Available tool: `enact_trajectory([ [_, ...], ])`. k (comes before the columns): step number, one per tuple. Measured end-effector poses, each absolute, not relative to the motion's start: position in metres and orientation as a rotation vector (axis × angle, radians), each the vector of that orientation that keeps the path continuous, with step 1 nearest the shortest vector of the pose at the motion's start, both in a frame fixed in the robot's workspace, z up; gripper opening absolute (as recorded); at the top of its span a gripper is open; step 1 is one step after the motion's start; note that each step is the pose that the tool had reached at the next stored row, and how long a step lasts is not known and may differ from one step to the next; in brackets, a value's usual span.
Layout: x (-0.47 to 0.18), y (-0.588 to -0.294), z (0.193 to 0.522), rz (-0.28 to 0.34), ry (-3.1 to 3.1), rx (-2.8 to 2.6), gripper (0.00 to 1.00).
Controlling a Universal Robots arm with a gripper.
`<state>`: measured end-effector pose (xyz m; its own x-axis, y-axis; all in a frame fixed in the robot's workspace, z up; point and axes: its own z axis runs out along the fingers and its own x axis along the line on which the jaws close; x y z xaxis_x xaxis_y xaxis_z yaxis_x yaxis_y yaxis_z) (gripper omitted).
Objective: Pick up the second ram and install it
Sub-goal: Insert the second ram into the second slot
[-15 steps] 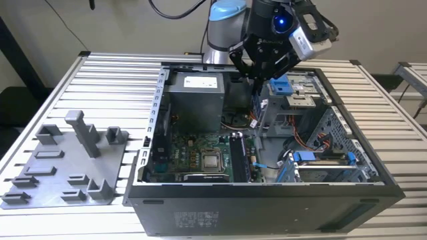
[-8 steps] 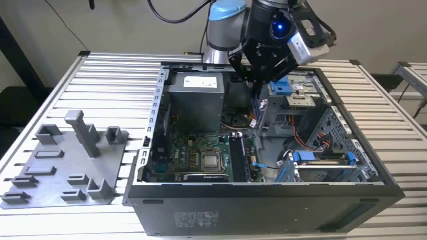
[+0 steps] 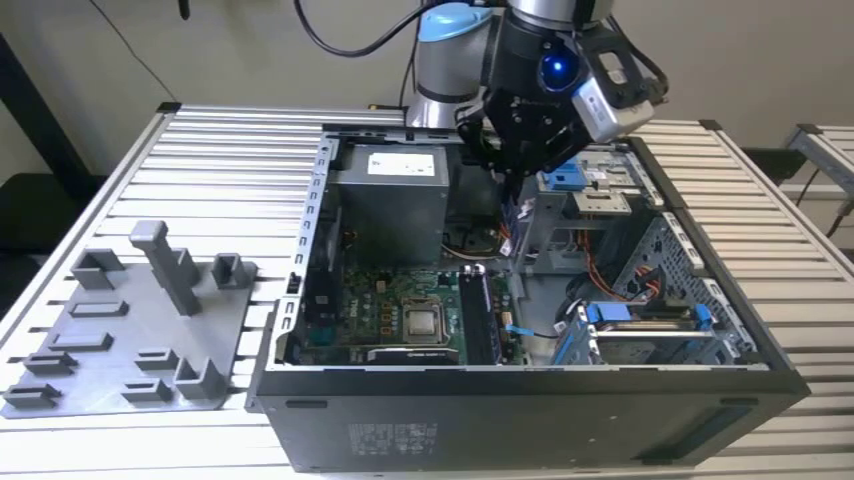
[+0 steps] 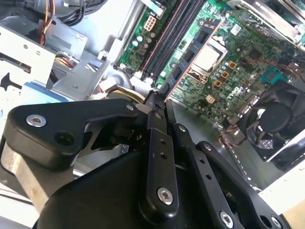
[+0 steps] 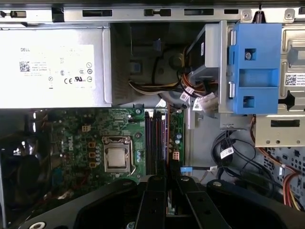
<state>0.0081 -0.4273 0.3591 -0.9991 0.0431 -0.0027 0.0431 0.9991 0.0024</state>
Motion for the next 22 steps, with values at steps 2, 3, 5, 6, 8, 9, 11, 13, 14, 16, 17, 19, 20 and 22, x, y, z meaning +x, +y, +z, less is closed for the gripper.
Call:
enact_trajectory([
  [2,0.008,-0.427,0.357,0.003,3.138,0.068,0.14],
  [3,0.008,-0.428,0.356,0.002,3.138,0.068,0.14],
  [5,0.008,-0.428,0.354,0.001,3.138,0.068,0.14],
  [6,0.008,-0.428,0.353,0.000,3.138,0.068,0.14],
  [8,0.008,-0.428,0.351,-0.002,3.138,0.068,0.14],
  [9,0.008,-0.428,0.349,-0.003,3.138,0.068,0.14],
  [11,0.008,-0.428,0.347,-0.004,3.138,0.068,0.14],
  [13,0.008,-0.428,0.345,-0.006,3.138,0.068,0.14],
  [14,0.008,-0.428,0.344,-0.006,3.138,0.068,0.14],
  [16,0.008,-0.428,0.344,-0.008,3.138,0.068,0.14],
  [17,0.008,-0.428,0.344,-0.008,3.138,0.068,0.14],
  [19,0.008,-0.428,0.344,-0.008,3.138,0.068,0.14],
  [20,0.008,-0.428,0.344,-0.008,3.138,0.068,0.14],
  [22,0.008,-0.428,0.342,-0.008,3.138,0.068,0.14],
])
